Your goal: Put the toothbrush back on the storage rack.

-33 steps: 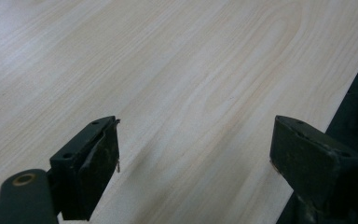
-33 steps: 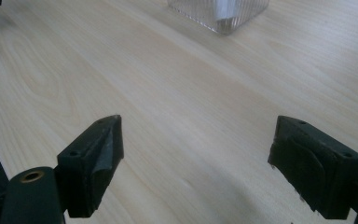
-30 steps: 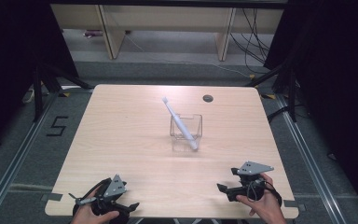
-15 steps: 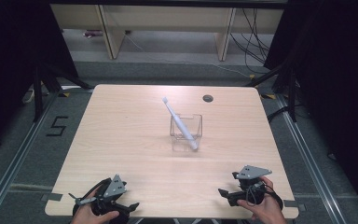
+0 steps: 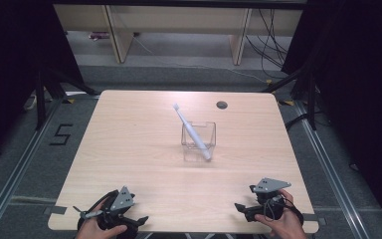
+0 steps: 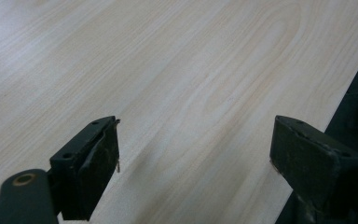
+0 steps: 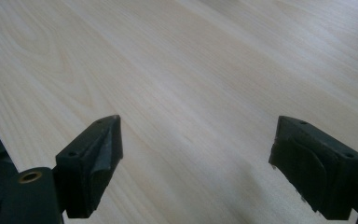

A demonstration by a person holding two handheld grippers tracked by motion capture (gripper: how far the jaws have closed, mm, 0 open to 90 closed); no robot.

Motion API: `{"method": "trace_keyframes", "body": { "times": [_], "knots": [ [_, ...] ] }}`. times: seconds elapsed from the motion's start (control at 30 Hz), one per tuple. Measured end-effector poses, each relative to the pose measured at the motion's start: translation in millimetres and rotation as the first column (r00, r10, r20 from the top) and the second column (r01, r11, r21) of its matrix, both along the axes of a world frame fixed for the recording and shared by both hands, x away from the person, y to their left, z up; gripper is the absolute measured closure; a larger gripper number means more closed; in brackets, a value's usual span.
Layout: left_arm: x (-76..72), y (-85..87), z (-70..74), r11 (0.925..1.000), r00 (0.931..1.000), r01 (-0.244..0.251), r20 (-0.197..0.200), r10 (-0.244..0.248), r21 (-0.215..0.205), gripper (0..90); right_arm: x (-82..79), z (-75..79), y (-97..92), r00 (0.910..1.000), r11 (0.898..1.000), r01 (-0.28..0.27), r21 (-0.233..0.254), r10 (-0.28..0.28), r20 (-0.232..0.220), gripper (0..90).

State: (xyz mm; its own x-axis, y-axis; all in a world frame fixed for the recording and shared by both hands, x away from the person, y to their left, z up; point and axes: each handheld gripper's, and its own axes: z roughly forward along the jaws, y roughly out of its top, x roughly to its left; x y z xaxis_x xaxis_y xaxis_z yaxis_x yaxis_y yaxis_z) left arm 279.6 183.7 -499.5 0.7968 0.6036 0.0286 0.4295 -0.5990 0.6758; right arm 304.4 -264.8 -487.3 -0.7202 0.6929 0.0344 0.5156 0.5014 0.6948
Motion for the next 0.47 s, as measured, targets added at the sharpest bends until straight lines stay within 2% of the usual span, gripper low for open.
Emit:
{"method": "trace_keyframes", "body": {
  "times": [0.07, 0.2, 0.27, 0.33, 0.37, 0.47],
  "knots": [
    [0.8, 0.2, -0.2, 0.9999, 1.0000, 0.003, -0.002, -0.003, 0.010, 15.0, 0.5, 0.0, -0.3, 0.9999, 1.000, -0.003, 0.016, 0.003, -0.015, 16.6],
    [-0.1, -0.6, -1.0, 0.9999, 0.9999, -0.009, -0.005, 0.009, 0.006, 14.9, -1.1, -0.7, 0.6, 0.9997, 1.000, 0.018, 0.008, -0.018, -0.016, 16.6],
    [-0.3, -0.5, -0.6, 1.0000, 0.9999, -0.009, -0.005, 0.009, 0.004, 15.0, -0.1, -0.7, 0.6, 0.9999, 1.000, 0.000, 0.004, 0.000, -0.014, 16.6],
    [-0.4, -0.5, -0.7, 0.9999, 0.9999, -0.011, -0.006, 0.011, 0.003, 15.0, -0.7, -0.1, 1.0, 0.9997, 1.000, 0.010, 0.005, -0.010, -0.024, 16.6],
    [0.1, 0.1, -0.4, 1.0000, 1.0000, -0.004, -0.002, 0.004, 0.009, 15.0, -2.0, 0.4, 1.5, 0.9991, 1.000, 0.024, 0.006, -0.024, -0.036, 16.6],
    [1.0, 0.6, 0.2, 0.9999, 1.0000, 0.005, -0.007, -0.005, 0.014, 14.9, -1.6, 0.2, 1.2, 0.9993, 1.000, 0.020, 0.002, -0.020, -0.032, 16.6]
  ]
}}
